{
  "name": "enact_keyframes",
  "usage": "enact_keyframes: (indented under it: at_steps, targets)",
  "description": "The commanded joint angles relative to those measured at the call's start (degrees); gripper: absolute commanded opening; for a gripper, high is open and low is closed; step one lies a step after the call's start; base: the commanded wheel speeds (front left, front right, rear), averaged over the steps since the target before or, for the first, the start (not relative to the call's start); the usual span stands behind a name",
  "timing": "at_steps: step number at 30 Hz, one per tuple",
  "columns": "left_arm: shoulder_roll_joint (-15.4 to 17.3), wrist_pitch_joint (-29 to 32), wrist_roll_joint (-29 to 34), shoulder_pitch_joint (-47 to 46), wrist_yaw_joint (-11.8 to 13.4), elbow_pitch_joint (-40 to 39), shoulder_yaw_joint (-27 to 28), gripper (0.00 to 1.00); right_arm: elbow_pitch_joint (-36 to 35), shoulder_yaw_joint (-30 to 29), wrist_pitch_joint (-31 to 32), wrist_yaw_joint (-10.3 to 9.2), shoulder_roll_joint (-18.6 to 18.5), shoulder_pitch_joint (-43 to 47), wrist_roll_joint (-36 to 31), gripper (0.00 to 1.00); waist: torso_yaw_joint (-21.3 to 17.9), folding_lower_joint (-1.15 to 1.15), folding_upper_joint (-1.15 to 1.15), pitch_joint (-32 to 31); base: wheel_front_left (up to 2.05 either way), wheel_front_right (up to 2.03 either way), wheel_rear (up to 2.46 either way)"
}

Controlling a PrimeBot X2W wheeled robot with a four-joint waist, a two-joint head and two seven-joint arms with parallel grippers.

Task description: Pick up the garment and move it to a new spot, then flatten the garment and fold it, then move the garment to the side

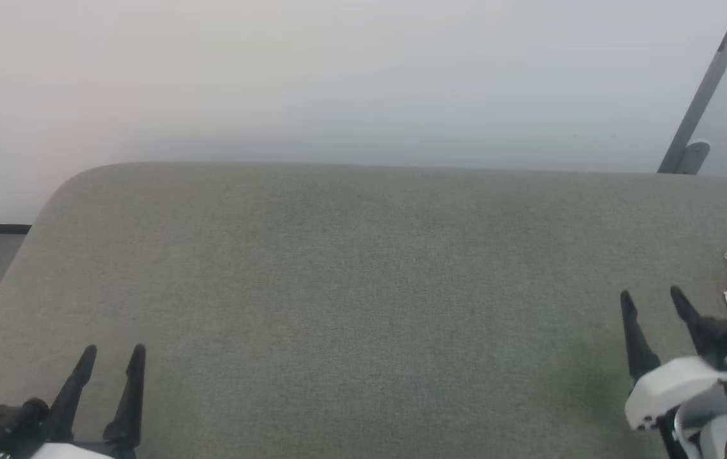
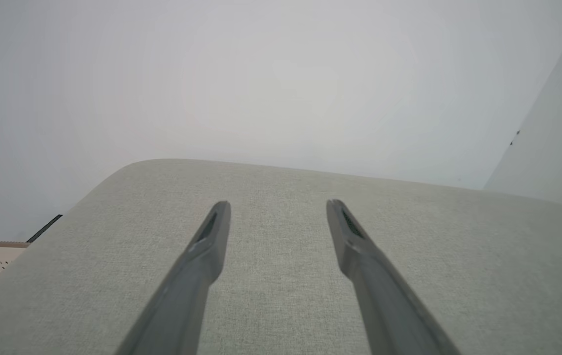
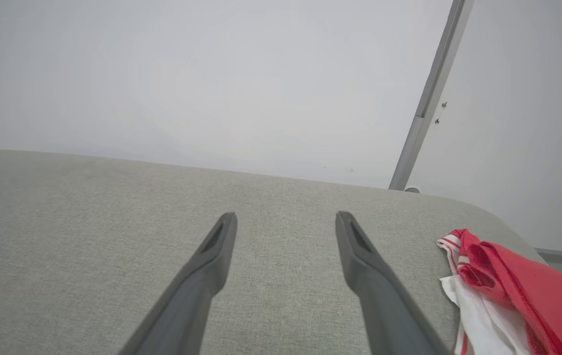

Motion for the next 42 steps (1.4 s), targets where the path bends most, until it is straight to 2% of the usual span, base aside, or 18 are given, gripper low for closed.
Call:
enact_keyframes:
  at_steps: [1,8,14,39,40,42]
  targets:
    - [0.1,-0.2,0.7,1.2,-0.1,-0.5,0.6,1.0,-2.1,-0.9,-0.1,-0.11,1.2,2.1,-0.9,1.0,0.4,0.0,0.0,-0.4,0.0,0.0,0.0]
    - [-0.6,-0.2,0.8,3.3,-0.1,-1.9,2.3,1.0,-8.0,-2.4,-0.1,-0.11,5.1,8.4,-2.3,1.0,0.3,0.0,0.0,-0.8,0.0,0.0,0.0]
    - [-1.0,-0.2,1.1,4.2,-0.1,-2.7,2.9,1.0,-11.5,-2.3,-0.1,-0.11,6.9,12.1,-2.9,1.0,-0.3,0.0,0.0,-0.7,0.0,0.0,0.0]
    - [-0.9,-0.2,1.7,4.0,-0.1,-3.2,1.9,1.0,-14.6,0.4,-0.1,-0.11,8.3,14.7,-2.1,1.0,-2.9,0.0,0.0,-0.7,0.0,0.0,0.0]
    - [-0.9,0.0,1.5,4.0,0.0,-3.1,1.8,0.0,-14.3,0.4,0.0,0.0,8.0,14.0,-2.3,0.0,-2.9,0.0,0.0,-0.8,0.0,0.0,0.0]
    - [-1.5,0.1,1.6,4.0,0.0,-2.4,1.6,0.0,-13.3,0.3,0.1,0.01,8.0,14.0,-2.0,0.0,-2.9,0.0,0.0,-0.8,0.0,0.0,0.0]
